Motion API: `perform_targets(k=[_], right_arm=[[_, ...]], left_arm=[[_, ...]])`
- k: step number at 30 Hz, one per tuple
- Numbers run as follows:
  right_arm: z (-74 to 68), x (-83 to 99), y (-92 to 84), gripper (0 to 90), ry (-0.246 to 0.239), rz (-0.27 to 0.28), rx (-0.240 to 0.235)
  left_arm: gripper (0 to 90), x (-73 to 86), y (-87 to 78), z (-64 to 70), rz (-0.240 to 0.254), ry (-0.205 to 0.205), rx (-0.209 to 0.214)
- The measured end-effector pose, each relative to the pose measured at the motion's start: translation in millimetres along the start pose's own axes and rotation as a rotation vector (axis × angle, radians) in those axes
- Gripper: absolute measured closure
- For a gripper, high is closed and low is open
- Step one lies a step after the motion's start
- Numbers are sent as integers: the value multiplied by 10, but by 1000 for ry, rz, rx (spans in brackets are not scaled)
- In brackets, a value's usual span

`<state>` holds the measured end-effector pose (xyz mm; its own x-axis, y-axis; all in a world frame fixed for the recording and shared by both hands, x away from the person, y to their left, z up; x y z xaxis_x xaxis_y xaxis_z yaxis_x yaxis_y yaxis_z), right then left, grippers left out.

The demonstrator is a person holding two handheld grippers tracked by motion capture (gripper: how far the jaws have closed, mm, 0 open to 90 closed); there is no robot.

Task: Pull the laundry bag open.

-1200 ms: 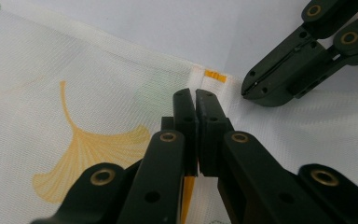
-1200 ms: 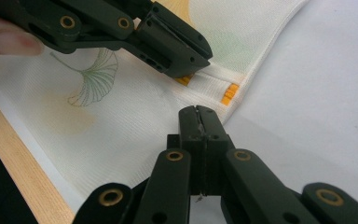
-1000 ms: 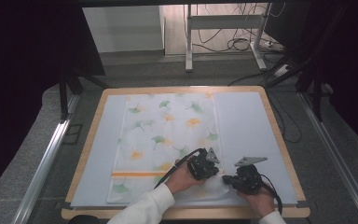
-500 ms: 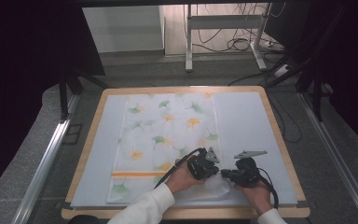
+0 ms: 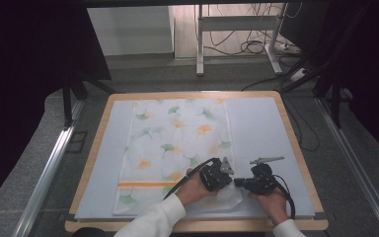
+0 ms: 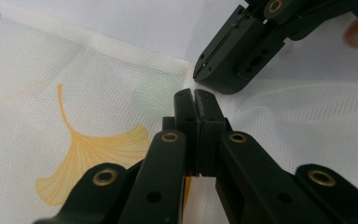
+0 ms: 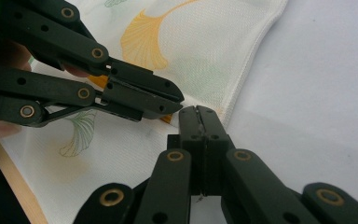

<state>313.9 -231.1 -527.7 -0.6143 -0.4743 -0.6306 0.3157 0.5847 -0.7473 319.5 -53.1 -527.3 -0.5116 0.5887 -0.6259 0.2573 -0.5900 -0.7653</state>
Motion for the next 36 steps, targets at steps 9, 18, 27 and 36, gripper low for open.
perform_targets(k=[9,18,27,36], right_arm=[[27,6,-10,893,11,6,-6],[58,21,-33,894,17,11,5],[52,3,-29,893,10,10,9],[34,-64,18,892,34,6,10]], left_arm=[[900,2,-13,-2,-10,-7,-3],[900,7,-28,-18,-19,-14,1],[900,15,-19,-36,-8,-31,11],[900,37,-23,-50,4,-36,11]])
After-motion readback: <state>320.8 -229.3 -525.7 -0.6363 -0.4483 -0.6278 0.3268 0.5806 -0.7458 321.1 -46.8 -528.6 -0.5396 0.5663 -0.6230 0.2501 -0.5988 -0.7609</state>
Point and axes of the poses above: each handheld gripper's, and its own axes: y roughly forward along the jaws, x roughly out of its underside, z roughly to its right, the point moved 1 cm from there along y, roughly forward along the jaws, and after that the axes turned 14 degrees about -y, right-handed, at the moved point
